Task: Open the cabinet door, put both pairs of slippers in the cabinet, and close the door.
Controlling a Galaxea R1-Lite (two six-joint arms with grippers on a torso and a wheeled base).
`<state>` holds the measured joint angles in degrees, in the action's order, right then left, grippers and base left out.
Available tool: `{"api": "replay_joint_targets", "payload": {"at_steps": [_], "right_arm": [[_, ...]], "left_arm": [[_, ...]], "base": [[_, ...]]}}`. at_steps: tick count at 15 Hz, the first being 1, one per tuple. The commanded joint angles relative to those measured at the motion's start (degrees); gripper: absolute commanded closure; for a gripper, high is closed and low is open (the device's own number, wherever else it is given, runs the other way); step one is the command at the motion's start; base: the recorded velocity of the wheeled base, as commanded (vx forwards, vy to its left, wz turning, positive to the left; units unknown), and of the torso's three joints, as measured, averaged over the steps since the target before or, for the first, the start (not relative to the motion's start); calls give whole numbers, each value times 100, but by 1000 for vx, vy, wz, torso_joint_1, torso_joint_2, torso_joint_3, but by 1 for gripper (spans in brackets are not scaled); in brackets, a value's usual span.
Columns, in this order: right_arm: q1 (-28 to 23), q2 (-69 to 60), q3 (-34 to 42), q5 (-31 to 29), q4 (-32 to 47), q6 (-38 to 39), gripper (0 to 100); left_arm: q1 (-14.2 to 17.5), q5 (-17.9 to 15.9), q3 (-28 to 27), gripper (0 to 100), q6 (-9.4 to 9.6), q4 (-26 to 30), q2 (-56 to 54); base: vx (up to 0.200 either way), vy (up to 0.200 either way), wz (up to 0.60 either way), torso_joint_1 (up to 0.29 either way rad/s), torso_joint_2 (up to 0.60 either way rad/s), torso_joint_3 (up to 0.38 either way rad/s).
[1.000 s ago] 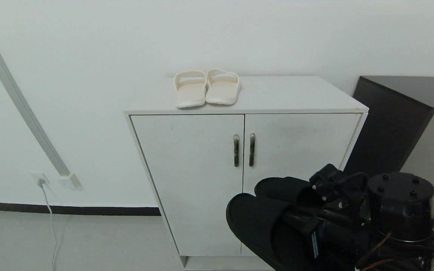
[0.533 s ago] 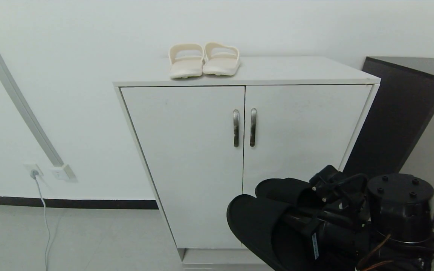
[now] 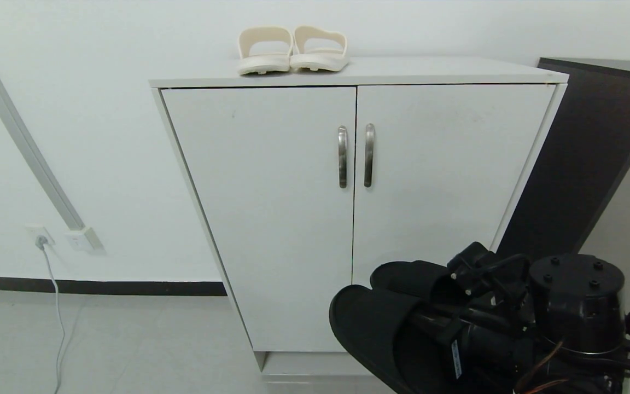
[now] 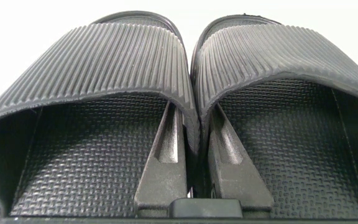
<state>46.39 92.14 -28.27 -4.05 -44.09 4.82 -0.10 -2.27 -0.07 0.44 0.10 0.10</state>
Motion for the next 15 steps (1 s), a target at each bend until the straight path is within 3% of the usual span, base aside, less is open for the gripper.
{"api": "replay_joint_targets", "payload": {"at_steps": [1,8,10,13,15], "right_arm": [[2,6,6,-8,-3,2,100],[46,-29,58,-8,-20,-7,100],[81,-29,111,-8,-152,-42,100],[81,-3,120,-8,-231,-42,100],[90,15,111,-8,-231,-42,100]], "left_arm": [[1,-11,7,0,0,-1,-1],[1,86,-28,0,-26,-10,122],[1,112,-28,0,132,-19,69],[10,130,-28,0,132,-19,25],[10,438,-81,0,132,-71,-1]], "base": [[0,0,0,0,0,0],[0,0,0,0,0,0],[0,0,0,0,0,0],[0,0,0,0,0,0],[0,0,0,0,0,0]]}}
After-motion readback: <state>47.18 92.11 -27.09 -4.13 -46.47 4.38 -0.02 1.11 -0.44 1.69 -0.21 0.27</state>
